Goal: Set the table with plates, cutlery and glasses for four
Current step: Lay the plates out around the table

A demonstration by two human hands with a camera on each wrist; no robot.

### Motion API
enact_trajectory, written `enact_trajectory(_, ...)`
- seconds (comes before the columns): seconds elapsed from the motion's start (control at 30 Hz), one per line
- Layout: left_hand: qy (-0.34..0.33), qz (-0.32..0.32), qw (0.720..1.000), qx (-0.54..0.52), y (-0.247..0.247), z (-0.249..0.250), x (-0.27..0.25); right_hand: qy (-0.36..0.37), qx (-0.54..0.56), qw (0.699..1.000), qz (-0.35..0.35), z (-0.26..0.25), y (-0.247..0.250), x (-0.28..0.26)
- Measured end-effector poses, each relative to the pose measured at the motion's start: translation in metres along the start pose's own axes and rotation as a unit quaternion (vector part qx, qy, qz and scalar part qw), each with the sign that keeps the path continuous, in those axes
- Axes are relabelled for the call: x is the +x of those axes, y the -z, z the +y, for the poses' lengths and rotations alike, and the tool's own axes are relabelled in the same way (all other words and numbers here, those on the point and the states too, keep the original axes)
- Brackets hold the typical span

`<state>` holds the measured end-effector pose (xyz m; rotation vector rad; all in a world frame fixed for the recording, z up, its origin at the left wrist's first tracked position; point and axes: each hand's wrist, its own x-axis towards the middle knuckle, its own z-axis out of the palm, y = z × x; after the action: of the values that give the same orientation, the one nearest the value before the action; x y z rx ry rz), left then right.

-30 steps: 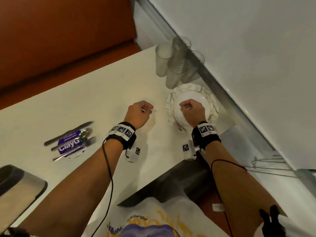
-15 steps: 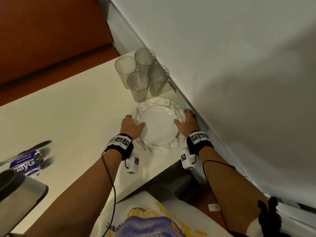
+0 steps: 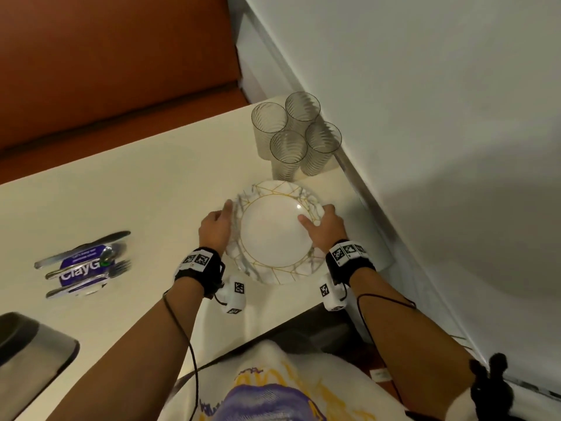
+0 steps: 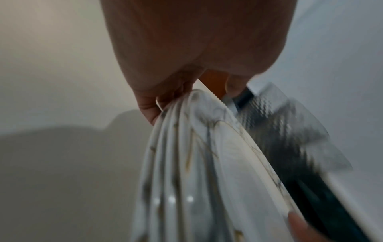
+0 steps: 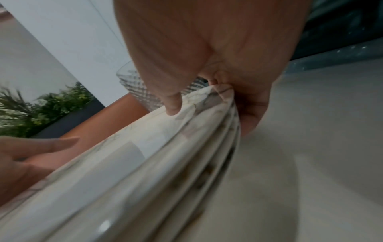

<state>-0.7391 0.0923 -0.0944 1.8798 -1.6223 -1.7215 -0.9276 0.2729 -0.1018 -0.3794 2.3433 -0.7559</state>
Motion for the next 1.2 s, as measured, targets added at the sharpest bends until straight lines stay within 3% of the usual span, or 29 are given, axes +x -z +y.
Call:
enact_trajectory(0.13, 0.096, -0.009, 0.982, -0.163, 0.063, -0.014, 0.003, 0.043, -0.006, 0.999, -0.017, -0.043, -0.037, -0.023)
enact_trajectory(0.2, 0.099, -0.032, 0.976, -0.189, 0.101, -0.027, 0.004, 0.071, -0.016, 0.997, -0.025, -0.069, -0.059, -0.036)
enact_trajectory(0.33, 0.115, -0.139, 0.948, -0.261, 0.184, -0.065, 0.005, 0.125, -0.027, 0.991, -0.034, -0.126, -0.103, -0.069)
enact_trajectory(0.43, 0.116, -0.147, 0.929, -0.319, 0.239, -0.085, -0.003, 0.168, -0.037, 0.984, -0.054, -0.17, -0.133, -0.092)
enact_trajectory(0.53, 0.103, -0.067, 0.945, -0.303, 0.286, -0.106, -0.004, 0.184, -0.01, 0.98, -0.075, -0.207, -0.163, -0.109)
enact_trajectory(0.63, 0.045, 0.027, 0.952, -0.3, 0.325, -0.121, -0.01, 0.208, -0.014, 0.974, -0.086, -0.236, -0.191, -0.124)
enact_trajectory(0.8, -0.011, 0.14, 0.949, -0.282, 0.366, -0.138, -0.008, 0.243, 0.072, 0.966, -0.047, -0.271, -0.203, -0.129)
enact_trajectory(0.9, -0.025, 0.197, 0.938, -0.286, 0.377, -0.141, -0.011, 0.2, 0.177, 0.964, -0.01, -0.277, -0.194, -0.107)
enact_trajectory(1.0, -0.05, 0.255, 0.926, -0.275, 0.388, -0.145, -0.018, 0.11, 0.246, 0.962, 0.035, -0.266, -0.185, -0.072)
enact_trajectory(1.2, -0.018, 0.338, 0.877, -0.341, 0.395, -0.138, -0.027, -0.038, 0.29, 0.956, 0.005, -0.217, -0.198, 0.005)
